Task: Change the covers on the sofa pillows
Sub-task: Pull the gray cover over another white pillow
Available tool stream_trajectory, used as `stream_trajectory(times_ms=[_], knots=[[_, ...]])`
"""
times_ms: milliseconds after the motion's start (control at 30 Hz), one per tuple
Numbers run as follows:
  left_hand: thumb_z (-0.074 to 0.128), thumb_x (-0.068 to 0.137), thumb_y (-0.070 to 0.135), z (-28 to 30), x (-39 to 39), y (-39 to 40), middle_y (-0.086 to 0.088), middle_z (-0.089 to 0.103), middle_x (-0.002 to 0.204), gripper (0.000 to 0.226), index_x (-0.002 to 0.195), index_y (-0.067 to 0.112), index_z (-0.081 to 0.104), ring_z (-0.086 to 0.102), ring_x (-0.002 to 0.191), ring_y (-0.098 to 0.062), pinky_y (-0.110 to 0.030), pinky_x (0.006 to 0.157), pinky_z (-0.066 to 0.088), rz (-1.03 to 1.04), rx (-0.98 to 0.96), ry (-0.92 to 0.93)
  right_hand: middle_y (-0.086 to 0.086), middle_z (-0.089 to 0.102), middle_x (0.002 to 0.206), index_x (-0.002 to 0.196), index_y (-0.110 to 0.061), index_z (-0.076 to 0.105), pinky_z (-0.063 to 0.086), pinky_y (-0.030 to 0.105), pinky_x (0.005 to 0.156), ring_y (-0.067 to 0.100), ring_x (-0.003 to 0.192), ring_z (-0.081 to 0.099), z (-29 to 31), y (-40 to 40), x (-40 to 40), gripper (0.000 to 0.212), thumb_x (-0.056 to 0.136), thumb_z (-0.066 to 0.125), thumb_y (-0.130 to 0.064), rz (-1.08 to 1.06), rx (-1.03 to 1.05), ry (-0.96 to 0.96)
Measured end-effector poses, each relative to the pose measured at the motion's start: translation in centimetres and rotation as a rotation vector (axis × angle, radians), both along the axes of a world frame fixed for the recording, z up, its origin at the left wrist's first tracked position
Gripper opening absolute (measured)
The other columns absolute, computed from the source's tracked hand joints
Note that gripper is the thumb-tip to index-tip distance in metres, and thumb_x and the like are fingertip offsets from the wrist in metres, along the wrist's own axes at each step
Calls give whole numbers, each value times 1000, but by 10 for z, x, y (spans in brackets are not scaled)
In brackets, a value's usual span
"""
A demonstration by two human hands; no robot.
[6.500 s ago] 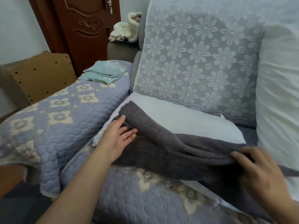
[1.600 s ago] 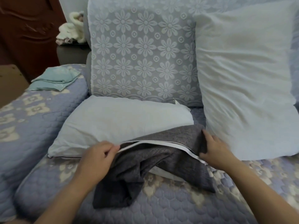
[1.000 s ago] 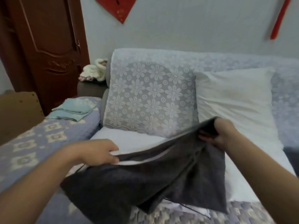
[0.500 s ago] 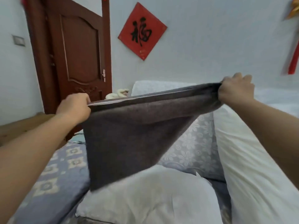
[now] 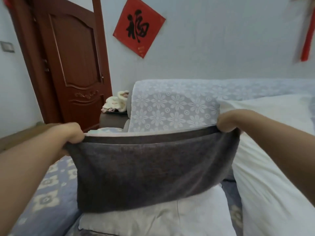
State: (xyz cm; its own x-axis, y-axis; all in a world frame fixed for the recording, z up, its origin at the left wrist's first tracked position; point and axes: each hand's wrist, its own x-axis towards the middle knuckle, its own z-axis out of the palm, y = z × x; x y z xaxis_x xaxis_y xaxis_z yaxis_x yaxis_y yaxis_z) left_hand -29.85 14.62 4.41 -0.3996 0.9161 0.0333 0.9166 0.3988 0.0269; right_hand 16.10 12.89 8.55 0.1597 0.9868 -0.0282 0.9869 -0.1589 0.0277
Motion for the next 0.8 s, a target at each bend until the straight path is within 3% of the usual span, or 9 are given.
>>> stream_trajectory(times_ms=[67,167,233,300,433,533,633,700,800], knots=[[55,96,12,6,13,2,-17,63,104,15,93,0,63,64,86,-36,-29,48,56,91,256,-194,19,49,145,137,1,51,46,31,98,34,129,53,0,1,6,39,100,42,-5,22,77,7],[59,92,16,53,9,24,-28,65,116,22,108,4,65,63,104,-48,-50,89,56,110,766,-282,26,63,117,110,-1,63,50,39,82,45,107,61,28,6,23,28,85,50,-5,-4,614,71],[61,87,15,87,4,30,-22,63,123,30,116,18,63,62,110,-47,-54,96,54,72,915,-393,32,61,110,106,1,62,51,47,84,51,101,61,49,-3,29,27,84,49,-6,-27,877,119],[63,81,13,94,1,27,-16,63,125,36,114,28,62,63,109,-43,-53,94,55,59,977,-452,32,60,111,105,0,62,50,49,87,52,102,58,57,-14,33,29,83,45,-8,-63,951,186],[54,80,20,18,2,8,-19,69,113,29,107,24,64,68,99,-42,-52,93,56,20,826,-486,27,63,107,101,-3,65,50,46,83,47,97,60,-15,-40,44,28,80,50,-14,-86,813,207],[51,93,10,-92,16,-12,-26,67,103,17,100,6,66,63,92,-42,-44,83,54,18,596,-528,20,62,90,88,-7,61,44,39,71,41,89,61,-124,-70,52,12,79,57,-14,-87,523,276],[49,97,12,-209,28,-37,-27,66,101,19,102,2,65,62,82,-40,-43,70,50,119,334,-559,17,67,85,80,-12,59,40,36,65,37,81,61,-237,-101,58,4,76,60,-13,-150,265,443],[52,94,11,-269,25,-44,-33,65,112,26,109,-6,64,63,100,-47,-50,84,52,184,230,-592,20,67,93,86,-9,61,41,36,67,37,86,60,-298,-114,57,8,80,59,-13,-220,122,526],[52,94,16,-318,14,-32,-31,60,131,37,126,-1,60,57,120,-46,-48,101,47,223,138,-651,28,58,119,120,-2,54,42,38,81,42,107,55,-349,-114,49,34,89,57,-17,-351,33,679]])
